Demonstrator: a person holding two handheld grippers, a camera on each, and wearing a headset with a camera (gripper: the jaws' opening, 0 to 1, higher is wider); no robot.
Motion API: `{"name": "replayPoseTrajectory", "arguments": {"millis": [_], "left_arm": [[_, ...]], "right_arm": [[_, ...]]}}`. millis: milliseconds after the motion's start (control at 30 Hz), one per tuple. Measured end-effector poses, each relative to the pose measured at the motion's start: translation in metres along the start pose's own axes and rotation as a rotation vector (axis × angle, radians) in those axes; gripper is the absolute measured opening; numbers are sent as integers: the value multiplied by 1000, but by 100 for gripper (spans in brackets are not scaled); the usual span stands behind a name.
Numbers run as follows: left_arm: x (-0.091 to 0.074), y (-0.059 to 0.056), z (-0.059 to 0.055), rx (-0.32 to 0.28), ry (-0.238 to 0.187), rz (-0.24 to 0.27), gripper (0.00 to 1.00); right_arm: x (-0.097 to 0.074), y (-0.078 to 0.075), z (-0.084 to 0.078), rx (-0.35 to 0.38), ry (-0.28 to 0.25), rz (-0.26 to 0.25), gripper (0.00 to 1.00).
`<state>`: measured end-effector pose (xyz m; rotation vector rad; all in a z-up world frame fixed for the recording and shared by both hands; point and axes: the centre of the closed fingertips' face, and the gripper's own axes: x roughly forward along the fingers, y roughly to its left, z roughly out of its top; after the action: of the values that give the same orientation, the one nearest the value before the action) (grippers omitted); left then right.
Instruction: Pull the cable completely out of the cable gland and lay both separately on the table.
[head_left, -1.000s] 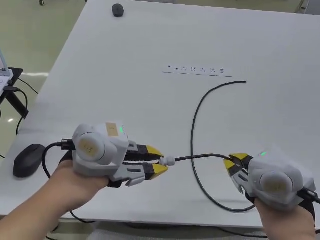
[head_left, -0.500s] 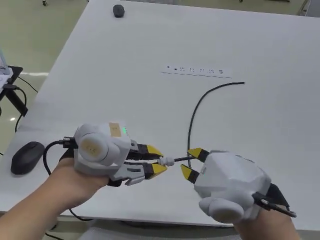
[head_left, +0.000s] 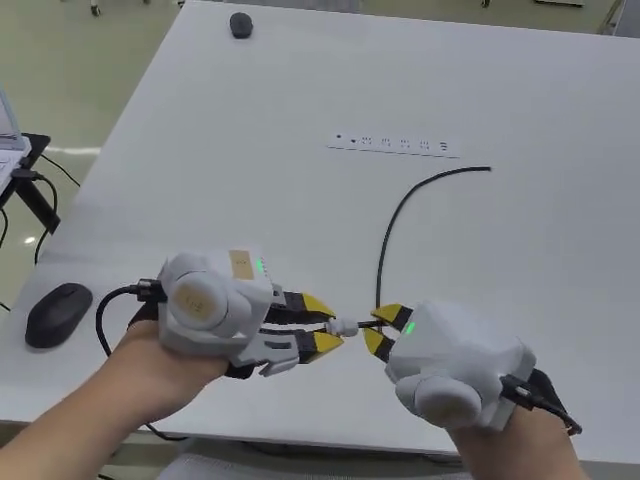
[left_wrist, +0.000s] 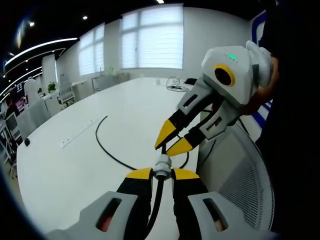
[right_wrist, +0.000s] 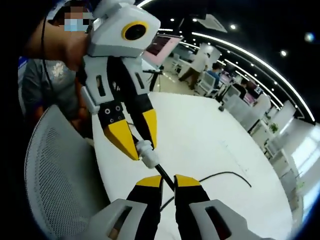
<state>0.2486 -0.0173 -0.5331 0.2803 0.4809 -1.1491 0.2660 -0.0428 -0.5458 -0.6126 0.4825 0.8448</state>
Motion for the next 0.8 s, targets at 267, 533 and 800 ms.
{"name": "replayPoseTrajectory", "arguments": {"millis": [267, 533, 800], "left_arm": [[1, 3, 5, 18, -8, 15, 15], [9, 4, 5, 18, 1, 17, 15], [14, 5, 8, 11, 1, 29, 15]], "right_arm": [[-3, -15, -15, 184, -17, -23, 3], [-3, -28, -39, 326, -42, -41, 3], [-3, -45, -62, 457, -48, -58, 3]]}}
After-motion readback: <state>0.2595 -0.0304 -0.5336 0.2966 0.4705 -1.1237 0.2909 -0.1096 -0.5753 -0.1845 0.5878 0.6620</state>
